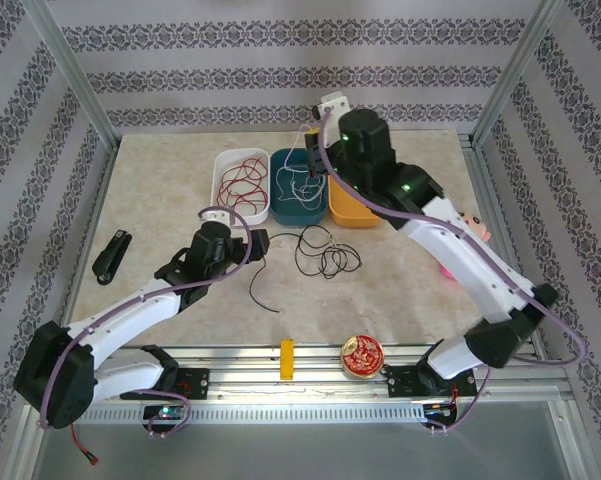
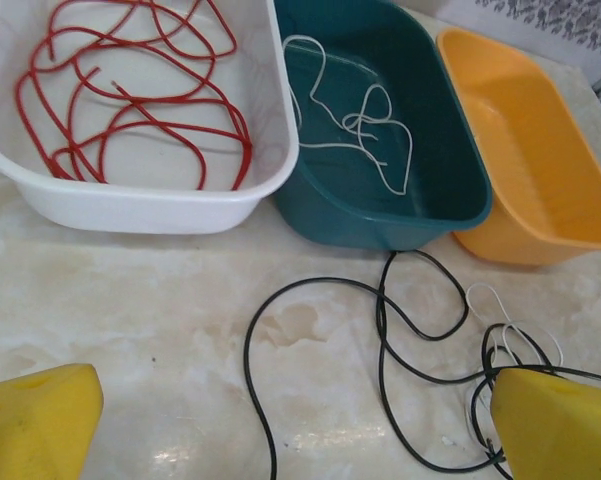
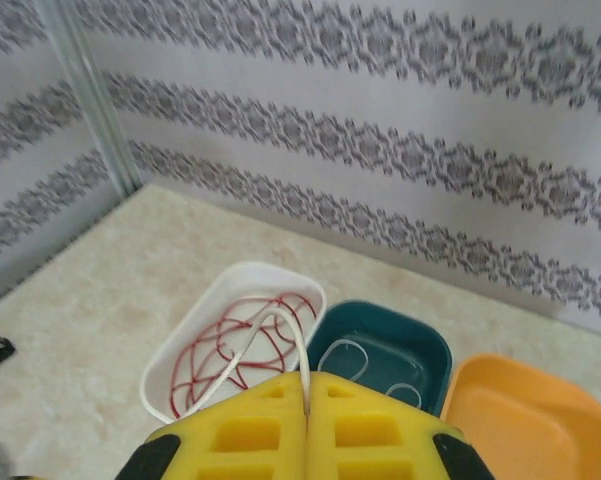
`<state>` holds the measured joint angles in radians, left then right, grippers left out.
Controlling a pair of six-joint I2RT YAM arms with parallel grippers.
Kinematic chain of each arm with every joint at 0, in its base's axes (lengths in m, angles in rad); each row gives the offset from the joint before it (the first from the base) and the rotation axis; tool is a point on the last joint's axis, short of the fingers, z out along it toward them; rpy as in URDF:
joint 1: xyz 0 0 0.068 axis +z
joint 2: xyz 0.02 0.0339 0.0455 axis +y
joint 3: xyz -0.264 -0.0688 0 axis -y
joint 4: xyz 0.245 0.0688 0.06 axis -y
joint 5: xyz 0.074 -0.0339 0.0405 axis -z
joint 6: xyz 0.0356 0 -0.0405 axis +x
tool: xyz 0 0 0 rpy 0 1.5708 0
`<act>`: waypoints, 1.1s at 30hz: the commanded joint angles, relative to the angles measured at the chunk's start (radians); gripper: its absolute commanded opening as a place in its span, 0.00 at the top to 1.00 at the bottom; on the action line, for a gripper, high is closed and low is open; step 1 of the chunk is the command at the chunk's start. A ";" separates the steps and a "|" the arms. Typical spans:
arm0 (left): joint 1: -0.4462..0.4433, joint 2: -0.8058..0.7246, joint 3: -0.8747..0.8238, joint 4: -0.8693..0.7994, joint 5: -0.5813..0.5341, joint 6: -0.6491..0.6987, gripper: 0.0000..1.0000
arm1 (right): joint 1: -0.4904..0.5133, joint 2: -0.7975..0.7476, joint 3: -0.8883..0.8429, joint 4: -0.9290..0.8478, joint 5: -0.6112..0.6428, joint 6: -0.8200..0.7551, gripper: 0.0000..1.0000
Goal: Untangle the cables
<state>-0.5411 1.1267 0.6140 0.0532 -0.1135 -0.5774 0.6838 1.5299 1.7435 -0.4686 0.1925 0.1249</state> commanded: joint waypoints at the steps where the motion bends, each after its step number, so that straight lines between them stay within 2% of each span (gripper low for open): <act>1: 0.008 -0.042 -0.025 -0.056 -0.070 -0.010 0.01 | -0.023 0.061 0.060 -0.043 0.031 0.048 1.00; 14: 0.008 -0.151 -0.064 -0.121 -0.150 -0.015 0.01 | -0.102 0.349 0.180 -0.092 0.011 0.112 1.00; 26: 0.009 -0.168 -0.078 -0.131 -0.140 -0.018 0.01 | -0.131 0.655 0.407 -0.207 -0.027 0.150 1.00; 31: 0.008 -0.178 -0.079 -0.140 -0.144 -0.015 0.01 | -0.144 0.734 0.453 -0.223 -0.079 0.194 1.00; 33: 0.009 -0.178 -0.079 -0.140 -0.144 -0.016 0.01 | -0.152 0.755 0.456 -0.223 -0.101 0.217 0.97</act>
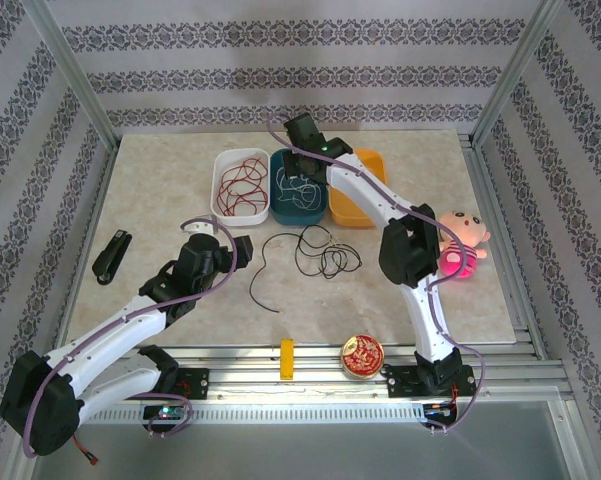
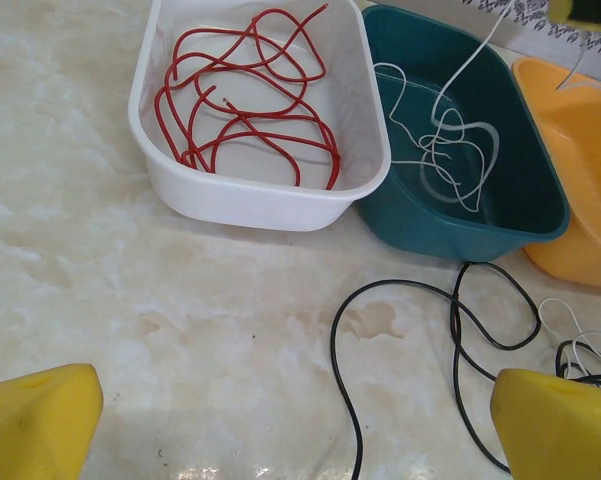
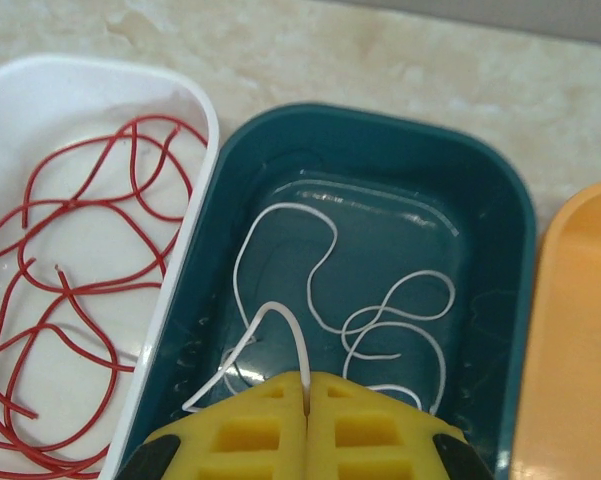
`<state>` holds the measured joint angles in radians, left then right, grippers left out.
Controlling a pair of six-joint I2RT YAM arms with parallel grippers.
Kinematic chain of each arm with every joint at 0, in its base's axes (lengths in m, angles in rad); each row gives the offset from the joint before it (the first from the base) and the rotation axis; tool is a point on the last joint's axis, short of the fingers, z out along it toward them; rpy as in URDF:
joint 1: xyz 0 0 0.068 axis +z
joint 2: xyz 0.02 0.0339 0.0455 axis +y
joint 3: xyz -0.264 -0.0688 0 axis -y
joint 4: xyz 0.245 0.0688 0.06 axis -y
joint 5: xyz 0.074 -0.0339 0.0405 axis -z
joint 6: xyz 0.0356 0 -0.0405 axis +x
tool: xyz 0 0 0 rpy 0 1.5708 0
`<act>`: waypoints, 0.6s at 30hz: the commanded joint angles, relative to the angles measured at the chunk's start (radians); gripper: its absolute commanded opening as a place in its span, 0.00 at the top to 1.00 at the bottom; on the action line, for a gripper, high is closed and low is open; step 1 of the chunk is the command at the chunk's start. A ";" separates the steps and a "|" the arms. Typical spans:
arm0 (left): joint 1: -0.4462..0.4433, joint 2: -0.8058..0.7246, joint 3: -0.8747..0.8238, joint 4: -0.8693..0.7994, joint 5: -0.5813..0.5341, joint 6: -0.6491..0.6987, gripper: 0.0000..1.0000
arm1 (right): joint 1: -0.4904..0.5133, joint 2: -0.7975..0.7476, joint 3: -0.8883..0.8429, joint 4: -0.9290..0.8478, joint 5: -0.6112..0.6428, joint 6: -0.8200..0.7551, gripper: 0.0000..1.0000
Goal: Untangle the cables
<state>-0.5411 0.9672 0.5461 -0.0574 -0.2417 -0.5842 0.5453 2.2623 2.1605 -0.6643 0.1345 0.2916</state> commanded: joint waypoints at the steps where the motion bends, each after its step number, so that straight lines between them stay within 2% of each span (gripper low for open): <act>1: 0.009 -0.019 -0.010 -0.030 -0.015 -0.008 0.01 | -0.019 0.031 0.039 -0.023 -0.059 0.065 0.95; 7: 0.009 -0.003 -0.007 -0.025 -0.007 -0.005 0.01 | -0.065 0.076 0.034 -0.016 -0.156 0.161 0.87; 10: 0.009 0.007 -0.001 -0.024 0.002 -0.003 0.01 | -0.079 0.084 0.027 -0.002 -0.194 0.186 0.80; 18: 0.009 0.018 0.008 -0.025 0.012 0.003 0.01 | -0.080 0.069 0.043 -0.017 -0.200 0.173 0.76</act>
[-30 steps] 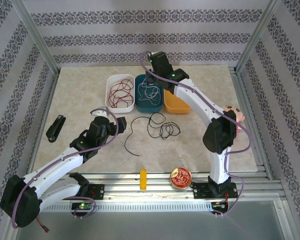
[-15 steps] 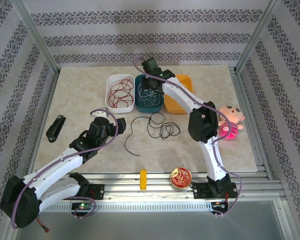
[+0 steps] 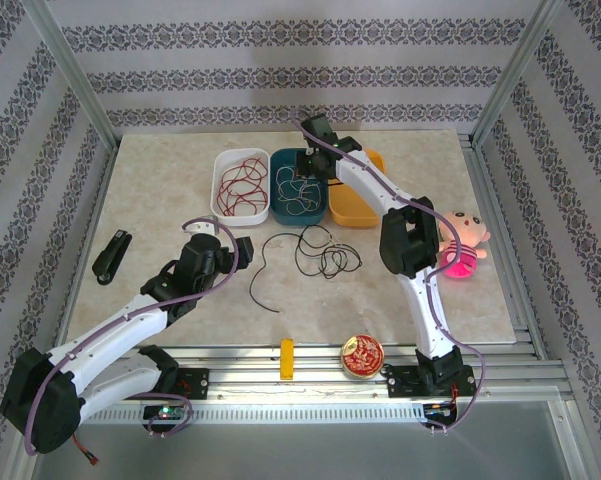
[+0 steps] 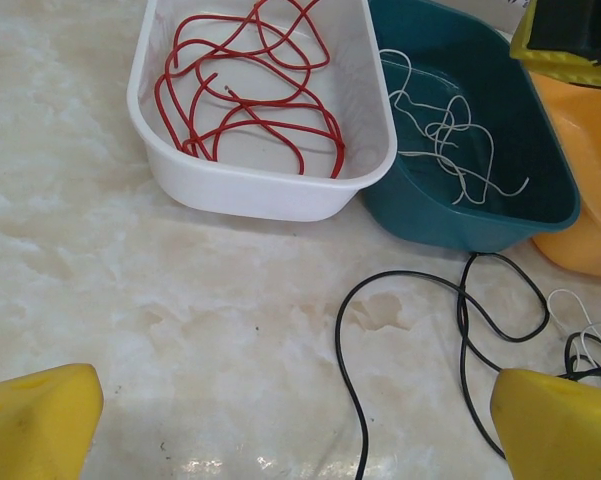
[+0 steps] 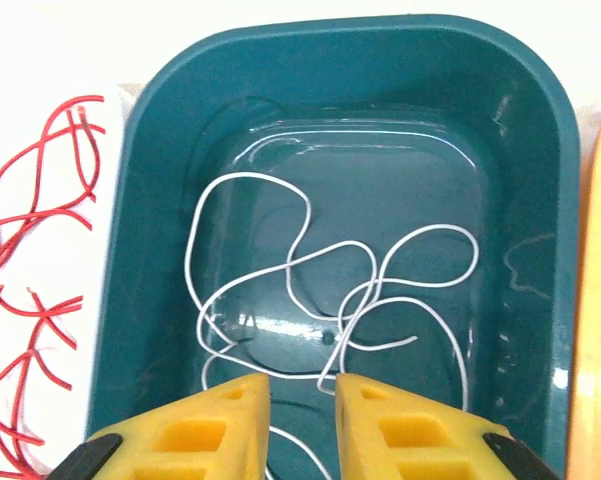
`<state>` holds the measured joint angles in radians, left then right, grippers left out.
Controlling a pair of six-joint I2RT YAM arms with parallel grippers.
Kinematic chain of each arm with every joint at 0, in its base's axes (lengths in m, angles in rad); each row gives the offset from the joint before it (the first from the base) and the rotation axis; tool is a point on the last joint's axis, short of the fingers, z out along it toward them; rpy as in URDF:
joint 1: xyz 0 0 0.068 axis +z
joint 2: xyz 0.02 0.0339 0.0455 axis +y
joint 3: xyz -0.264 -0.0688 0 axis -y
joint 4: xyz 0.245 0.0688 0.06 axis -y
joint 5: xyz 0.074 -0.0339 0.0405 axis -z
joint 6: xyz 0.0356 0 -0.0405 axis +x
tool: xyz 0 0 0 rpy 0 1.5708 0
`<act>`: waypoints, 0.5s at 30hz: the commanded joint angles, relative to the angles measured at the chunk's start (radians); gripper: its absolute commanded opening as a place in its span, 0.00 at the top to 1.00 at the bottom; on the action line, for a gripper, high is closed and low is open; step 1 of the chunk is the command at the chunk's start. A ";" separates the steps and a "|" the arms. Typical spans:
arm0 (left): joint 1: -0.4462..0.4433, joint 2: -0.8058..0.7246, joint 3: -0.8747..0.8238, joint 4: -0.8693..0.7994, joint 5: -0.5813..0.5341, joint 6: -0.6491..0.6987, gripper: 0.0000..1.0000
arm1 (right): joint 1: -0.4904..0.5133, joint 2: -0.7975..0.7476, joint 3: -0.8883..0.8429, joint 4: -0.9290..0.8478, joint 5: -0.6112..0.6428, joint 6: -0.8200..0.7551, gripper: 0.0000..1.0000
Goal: Untangle the cables
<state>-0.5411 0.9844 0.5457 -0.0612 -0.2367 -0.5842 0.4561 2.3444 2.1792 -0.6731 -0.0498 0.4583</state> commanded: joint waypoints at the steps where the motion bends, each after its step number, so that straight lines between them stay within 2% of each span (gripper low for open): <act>1: 0.009 -0.001 0.007 -0.023 0.007 0.003 0.01 | 0.010 -0.031 0.008 -0.005 -0.008 -0.002 0.75; 6: 0.009 0.000 -0.003 -0.020 0.006 0.000 0.01 | 0.010 -0.172 -0.156 0.028 0.044 -0.031 0.73; 15: 0.010 0.036 0.002 0.007 0.030 0.000 0.01 | 0.029 -0.506 -0.590 0.125 0.111 -0.038 0.72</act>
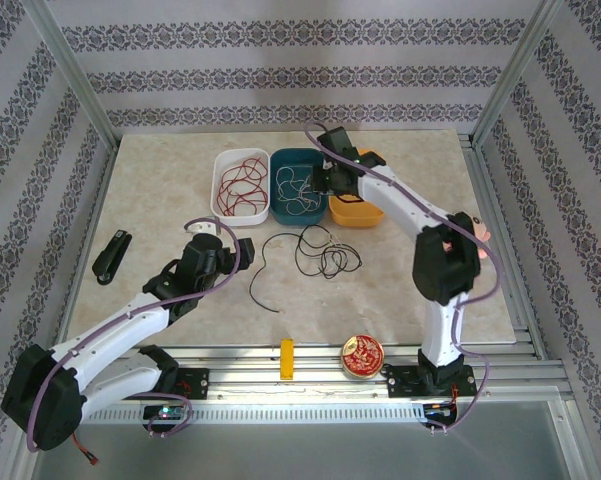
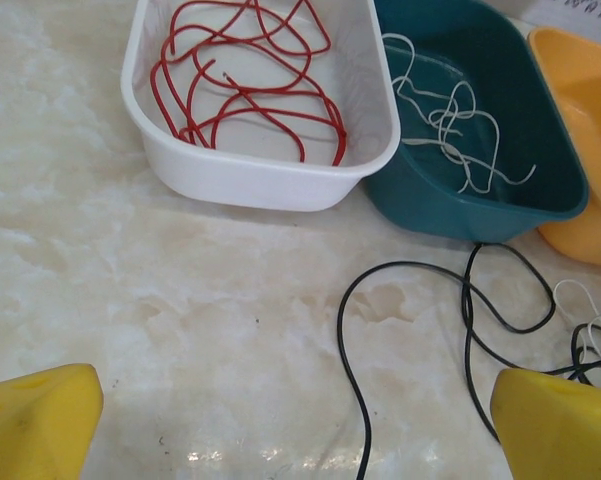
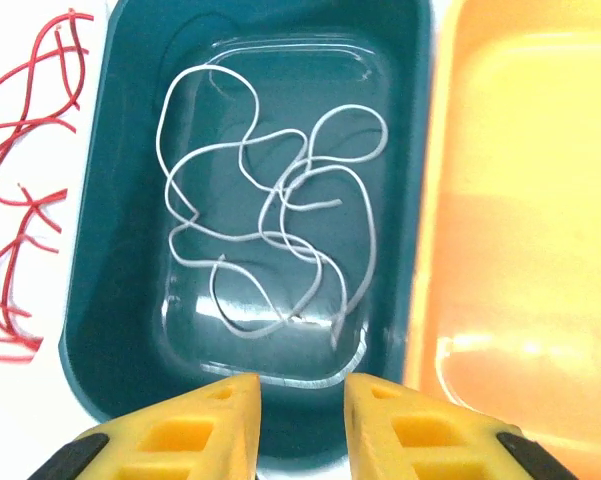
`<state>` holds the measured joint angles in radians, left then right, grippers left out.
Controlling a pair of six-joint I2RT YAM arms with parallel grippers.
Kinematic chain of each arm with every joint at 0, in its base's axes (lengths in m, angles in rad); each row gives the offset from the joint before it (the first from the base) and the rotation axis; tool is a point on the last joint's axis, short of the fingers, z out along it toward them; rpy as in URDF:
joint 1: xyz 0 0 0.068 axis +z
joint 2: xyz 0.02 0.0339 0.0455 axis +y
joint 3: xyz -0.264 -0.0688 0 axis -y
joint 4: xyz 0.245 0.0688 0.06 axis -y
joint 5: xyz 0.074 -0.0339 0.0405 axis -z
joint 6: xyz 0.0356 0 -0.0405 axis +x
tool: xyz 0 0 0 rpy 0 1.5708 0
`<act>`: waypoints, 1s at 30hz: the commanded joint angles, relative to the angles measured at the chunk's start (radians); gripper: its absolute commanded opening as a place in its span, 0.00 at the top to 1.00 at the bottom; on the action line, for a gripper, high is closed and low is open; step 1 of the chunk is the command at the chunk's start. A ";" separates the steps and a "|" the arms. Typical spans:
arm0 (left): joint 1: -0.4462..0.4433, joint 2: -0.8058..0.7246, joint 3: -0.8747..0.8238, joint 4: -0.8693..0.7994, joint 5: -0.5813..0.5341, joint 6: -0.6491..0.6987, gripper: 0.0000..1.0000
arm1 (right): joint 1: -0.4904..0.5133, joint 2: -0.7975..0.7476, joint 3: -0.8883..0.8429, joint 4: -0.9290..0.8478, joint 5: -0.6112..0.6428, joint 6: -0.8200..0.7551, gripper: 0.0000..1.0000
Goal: Untangle the cables
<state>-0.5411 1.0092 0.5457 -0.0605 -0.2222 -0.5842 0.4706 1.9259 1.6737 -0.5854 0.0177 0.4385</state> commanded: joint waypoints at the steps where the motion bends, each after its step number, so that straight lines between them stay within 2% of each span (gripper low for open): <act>1: 0.011 0.014 0.006 0.007 0.020 0.000 0.01 | 0.016 -0.110 -0.112 0.032 0.047 -0.020 0.71; 10: 0.011 0.047 0.004 0.047 0.042 -0.009 0.01 | 0.045 -0.264 -0.266 -0.064 0.072 -0.056 0.70; 15: 0.011 0.069 0.006 0.056 0.055 -0.017 0.01 | 0.072 -0.304 -0.295 -0.112 0.096 -0.045 0.64; 21: 0.011 0.080 -0.001 0.067 0.060 -0.022 0.01 | 0.085 -0.283 -0.290 -0.174 0.087 -0.005 0.50; 30: 0.011 0.086 -0.005 0.071 0.060 -0.023 0.01 | 0.088 -0.191 -0.243 -0.225 0.048 0.000 0.51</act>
<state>-0.5407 1.0893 0.5457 -0.0174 -0.1646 -0.5858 0.5480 1.7008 1.3960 -0.7624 0.0803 0.4240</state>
